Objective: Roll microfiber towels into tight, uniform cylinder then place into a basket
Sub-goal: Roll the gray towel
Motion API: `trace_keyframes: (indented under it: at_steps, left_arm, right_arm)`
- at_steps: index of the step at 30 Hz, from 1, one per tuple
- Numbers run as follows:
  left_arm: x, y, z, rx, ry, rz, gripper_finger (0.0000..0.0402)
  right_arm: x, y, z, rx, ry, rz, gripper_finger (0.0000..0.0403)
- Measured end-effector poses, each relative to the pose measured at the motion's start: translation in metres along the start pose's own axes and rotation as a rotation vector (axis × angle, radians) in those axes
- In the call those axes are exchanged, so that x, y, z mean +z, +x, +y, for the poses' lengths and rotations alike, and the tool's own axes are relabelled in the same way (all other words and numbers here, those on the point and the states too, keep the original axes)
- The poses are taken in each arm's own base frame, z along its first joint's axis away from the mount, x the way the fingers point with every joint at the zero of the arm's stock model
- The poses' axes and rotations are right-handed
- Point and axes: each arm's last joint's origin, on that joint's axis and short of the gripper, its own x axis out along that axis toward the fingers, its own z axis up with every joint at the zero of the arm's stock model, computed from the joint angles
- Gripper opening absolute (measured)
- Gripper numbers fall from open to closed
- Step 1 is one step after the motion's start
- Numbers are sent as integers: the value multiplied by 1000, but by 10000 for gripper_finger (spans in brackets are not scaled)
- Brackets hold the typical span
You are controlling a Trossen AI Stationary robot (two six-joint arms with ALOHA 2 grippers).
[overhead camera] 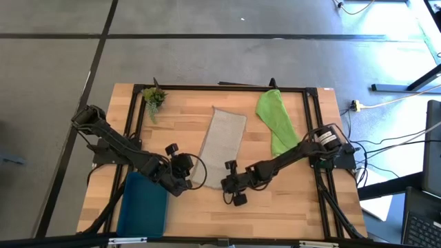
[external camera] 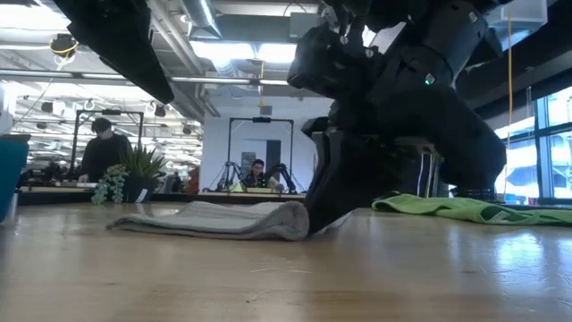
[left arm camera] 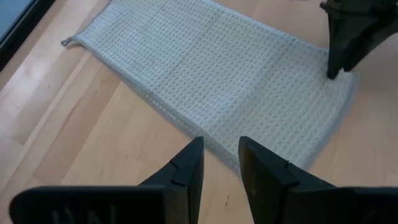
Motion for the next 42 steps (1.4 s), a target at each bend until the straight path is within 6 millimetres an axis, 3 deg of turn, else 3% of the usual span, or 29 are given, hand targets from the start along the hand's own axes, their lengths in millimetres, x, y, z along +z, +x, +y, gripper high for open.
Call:
trace_keyframes:
  at_steps: [11,22,42]
  left_arm:
    - [0,0,0,-4,-3,-2,94]
    - [0,0,0,-4,-3,-2,94]
    - [1,0,-1,-6,-10,-5,94]
  right_arm:
    - [15,-39,-11,-141,116,-44,4]
    - [15,-50,-23,-340,195,-51,4]
    - [-5,-44,-133,-716,331,89,5]
